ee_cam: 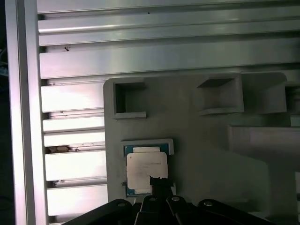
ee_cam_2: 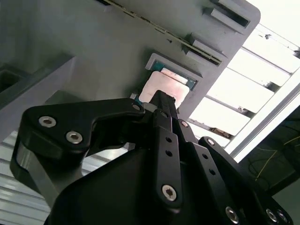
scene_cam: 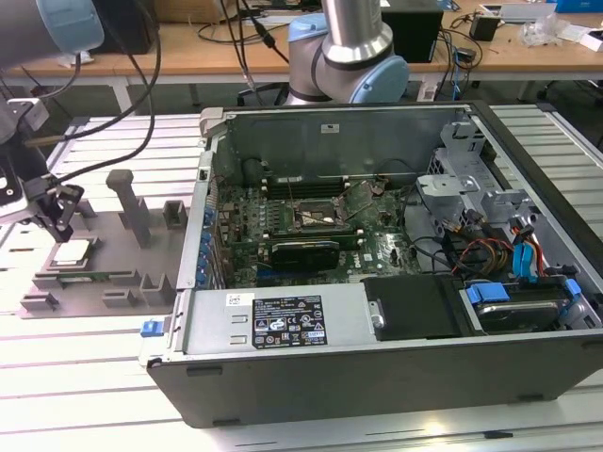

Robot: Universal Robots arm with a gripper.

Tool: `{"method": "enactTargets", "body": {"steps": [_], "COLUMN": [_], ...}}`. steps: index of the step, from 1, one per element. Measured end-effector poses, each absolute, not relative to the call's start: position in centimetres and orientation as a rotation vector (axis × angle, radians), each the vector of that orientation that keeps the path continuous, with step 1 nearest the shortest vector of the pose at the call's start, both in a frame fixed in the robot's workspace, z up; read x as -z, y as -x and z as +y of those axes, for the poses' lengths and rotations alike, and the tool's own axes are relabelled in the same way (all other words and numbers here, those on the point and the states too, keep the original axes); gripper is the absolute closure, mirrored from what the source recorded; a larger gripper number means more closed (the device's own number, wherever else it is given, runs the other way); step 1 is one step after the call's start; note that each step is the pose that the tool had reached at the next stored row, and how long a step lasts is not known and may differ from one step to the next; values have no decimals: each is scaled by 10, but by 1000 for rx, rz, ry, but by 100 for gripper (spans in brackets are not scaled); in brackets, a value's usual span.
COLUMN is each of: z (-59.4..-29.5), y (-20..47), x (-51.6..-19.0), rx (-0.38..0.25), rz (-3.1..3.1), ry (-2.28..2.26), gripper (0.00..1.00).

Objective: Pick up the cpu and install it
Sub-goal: 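Pick up the cpu and move it towards the insertion slot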

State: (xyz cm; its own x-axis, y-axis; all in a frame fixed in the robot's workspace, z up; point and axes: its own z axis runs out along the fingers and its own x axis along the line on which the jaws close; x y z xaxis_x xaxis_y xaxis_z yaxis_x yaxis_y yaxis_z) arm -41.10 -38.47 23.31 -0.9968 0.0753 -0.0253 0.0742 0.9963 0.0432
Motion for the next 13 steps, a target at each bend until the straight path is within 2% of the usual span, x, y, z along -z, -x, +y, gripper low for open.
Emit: {"method": "enactTargets", "body": {"steps": [6,13], "z": [-385,-385], "y": [416,416], "x": [-218,-218], "rx": [-66,-66], "rz": [3112,3112], "ry": [-116,-116], "gripper": [89,89]}}
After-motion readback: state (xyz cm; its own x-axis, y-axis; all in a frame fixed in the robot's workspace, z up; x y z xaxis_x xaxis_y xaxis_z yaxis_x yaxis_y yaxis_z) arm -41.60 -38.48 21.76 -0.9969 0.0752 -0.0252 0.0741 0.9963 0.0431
